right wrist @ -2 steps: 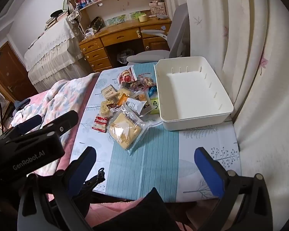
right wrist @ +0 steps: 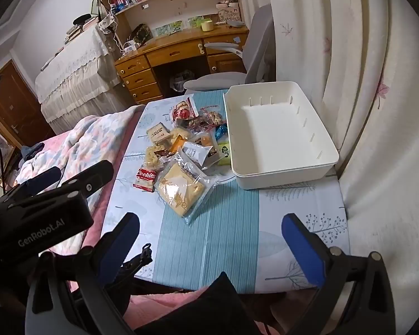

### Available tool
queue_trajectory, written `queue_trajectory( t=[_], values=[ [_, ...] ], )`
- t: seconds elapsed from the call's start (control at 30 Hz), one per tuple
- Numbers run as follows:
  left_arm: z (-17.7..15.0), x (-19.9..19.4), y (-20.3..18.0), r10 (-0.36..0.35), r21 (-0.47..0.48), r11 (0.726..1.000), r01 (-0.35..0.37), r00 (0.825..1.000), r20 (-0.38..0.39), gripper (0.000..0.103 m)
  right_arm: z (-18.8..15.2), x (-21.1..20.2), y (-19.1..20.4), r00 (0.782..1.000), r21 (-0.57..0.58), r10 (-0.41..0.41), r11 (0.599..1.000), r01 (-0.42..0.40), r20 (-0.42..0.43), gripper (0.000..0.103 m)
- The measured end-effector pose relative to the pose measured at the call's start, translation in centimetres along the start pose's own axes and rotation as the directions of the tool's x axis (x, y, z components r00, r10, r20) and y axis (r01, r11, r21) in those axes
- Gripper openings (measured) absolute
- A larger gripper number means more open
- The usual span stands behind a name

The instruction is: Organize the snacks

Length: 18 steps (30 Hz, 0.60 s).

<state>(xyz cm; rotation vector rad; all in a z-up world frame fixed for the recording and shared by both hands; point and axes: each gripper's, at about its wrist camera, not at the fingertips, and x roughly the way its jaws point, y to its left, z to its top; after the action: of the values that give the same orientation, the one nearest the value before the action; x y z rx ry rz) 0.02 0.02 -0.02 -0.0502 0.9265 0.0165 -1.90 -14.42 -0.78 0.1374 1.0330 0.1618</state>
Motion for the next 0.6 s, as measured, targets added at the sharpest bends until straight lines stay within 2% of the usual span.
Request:
queue_trajectory(
  t=[0.6],
  values=[
    [-0.84, 0.94, -0.83, 0.031, -0.017, 0.999, -0.031, 0.999, -0.011, 0.102, 0.22, 0.27, -0.88, 1.000, -0.016, 0.022, 1.000, -0.022, -0.005, 0.103]
  ],
)
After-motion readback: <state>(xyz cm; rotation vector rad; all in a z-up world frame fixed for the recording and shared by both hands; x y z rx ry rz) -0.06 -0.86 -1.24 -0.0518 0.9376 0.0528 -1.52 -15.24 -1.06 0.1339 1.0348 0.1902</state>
